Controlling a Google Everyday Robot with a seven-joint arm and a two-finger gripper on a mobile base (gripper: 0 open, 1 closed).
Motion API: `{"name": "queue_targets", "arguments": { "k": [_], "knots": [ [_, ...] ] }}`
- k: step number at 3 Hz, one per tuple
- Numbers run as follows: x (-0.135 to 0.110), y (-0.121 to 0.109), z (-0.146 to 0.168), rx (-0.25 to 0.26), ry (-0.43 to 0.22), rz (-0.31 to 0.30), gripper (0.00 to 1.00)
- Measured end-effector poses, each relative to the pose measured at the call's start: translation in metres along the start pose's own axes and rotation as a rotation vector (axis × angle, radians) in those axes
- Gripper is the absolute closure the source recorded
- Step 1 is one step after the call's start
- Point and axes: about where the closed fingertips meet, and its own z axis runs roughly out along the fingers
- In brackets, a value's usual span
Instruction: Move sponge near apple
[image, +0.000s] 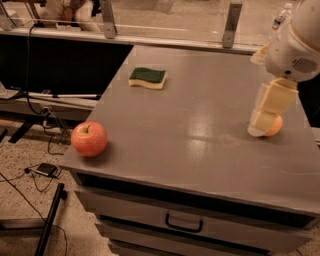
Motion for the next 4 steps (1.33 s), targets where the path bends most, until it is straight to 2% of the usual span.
{"name": "queue_targets", "arguments": {
  "k": [1, 2, 3, 4],
  "knots": [
    [-0.022, -0.028, 0.027, 0.007, -0.067, -0.006, 0.0],
    [-0.051, -0.061, 0.066, 0.017, -0.201, 0.026, 0.0],
    [-0.069, -0.081, 0.091, 0.03, -0.277, 0.047, 0.0],
    [-0.069, -0.081, 0.091, 0.03, -0.277, 0.047, 0.0]
  ]
}}
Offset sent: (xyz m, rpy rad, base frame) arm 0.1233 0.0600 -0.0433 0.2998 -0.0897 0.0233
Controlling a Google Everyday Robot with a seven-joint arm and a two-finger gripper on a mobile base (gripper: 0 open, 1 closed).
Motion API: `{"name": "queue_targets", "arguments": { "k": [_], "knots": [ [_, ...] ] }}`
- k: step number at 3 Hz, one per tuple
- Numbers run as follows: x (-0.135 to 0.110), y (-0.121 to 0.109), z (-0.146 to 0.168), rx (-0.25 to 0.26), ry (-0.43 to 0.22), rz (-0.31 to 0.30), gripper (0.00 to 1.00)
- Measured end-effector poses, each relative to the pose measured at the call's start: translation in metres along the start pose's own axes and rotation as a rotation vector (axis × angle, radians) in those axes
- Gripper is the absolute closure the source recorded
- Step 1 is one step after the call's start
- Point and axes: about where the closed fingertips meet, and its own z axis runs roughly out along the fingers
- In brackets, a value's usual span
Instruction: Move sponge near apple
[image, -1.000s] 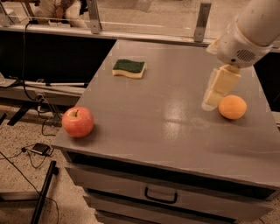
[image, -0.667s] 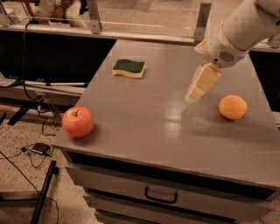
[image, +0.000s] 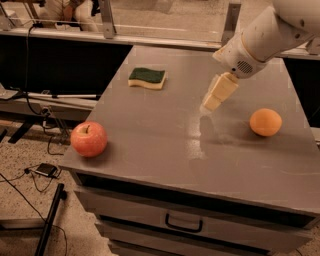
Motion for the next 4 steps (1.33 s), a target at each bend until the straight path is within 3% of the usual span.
{"name": "queue_targets", "arguments": {
  "k": [2, 3, 4],
  "knots": [
    [-0.045, -0.024, 0.028, -0.07, -0.256, 0.069, 0.0],
    [-0.074, -0.048, 0.047, -0.056, -0.326, 0.06, 0.0],
    [-0.083, -0.07, 0.062, -0.008, -0.347, 0.06, 0.0]
  ]
}}
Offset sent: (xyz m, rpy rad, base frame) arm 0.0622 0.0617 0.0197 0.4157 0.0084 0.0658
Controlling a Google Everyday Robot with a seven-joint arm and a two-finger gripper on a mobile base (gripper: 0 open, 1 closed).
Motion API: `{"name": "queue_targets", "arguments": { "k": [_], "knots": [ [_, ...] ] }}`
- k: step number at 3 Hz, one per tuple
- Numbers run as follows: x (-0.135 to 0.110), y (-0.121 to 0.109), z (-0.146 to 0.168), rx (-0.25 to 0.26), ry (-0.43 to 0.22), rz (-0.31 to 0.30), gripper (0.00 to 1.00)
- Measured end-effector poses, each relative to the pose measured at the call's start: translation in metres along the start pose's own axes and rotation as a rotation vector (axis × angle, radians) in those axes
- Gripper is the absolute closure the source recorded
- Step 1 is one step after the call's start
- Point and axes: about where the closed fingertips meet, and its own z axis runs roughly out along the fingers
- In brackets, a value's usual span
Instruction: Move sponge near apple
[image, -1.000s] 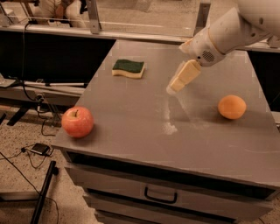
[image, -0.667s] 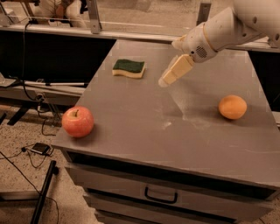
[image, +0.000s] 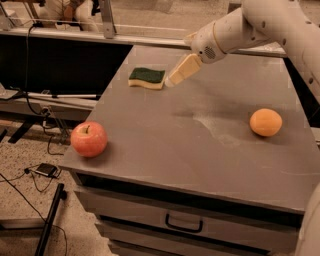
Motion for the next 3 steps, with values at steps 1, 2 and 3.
{"name": "queue_targets", "arguments": {
  "k": [1, 2, 3],
  "knots": [
    [0.0, -0.015, 0.021, 0.013, -0.031, 0.004, 0.0],
    [0.002, -0.018, 0.041, -0.019, -0.059, 0.03, 0.0],
    [0.003, -0.011, 0.061, -0.066, -0.055, 0.033, 0.0]
  ]
}}
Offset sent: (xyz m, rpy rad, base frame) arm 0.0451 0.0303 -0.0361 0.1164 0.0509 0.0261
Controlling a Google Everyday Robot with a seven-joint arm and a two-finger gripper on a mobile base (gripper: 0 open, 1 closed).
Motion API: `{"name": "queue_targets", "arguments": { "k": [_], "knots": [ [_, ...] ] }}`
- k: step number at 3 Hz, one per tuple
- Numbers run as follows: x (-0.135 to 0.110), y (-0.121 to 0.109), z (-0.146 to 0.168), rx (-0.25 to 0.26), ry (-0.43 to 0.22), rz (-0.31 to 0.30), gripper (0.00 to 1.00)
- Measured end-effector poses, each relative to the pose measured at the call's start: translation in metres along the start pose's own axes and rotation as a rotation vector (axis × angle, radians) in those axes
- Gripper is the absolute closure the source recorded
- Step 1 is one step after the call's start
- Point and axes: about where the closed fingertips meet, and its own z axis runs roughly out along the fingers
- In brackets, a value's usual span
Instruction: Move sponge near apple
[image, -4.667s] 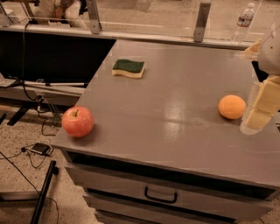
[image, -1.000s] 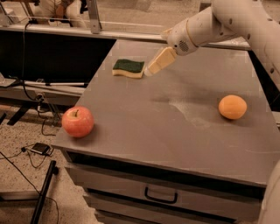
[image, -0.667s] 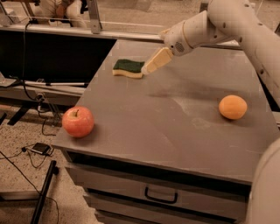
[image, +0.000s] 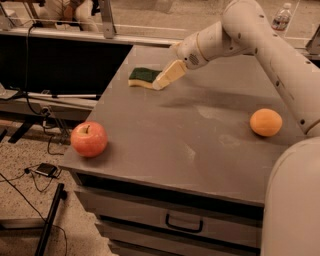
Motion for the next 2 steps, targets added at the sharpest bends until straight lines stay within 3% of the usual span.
{"name": "queue_targets", "arguments": {
  "k": [2],
  "knots": [
    [0.0087, 0.0102, 0.0234, -0.046, 0.032, -0.003, 0.0]
  ]
}}
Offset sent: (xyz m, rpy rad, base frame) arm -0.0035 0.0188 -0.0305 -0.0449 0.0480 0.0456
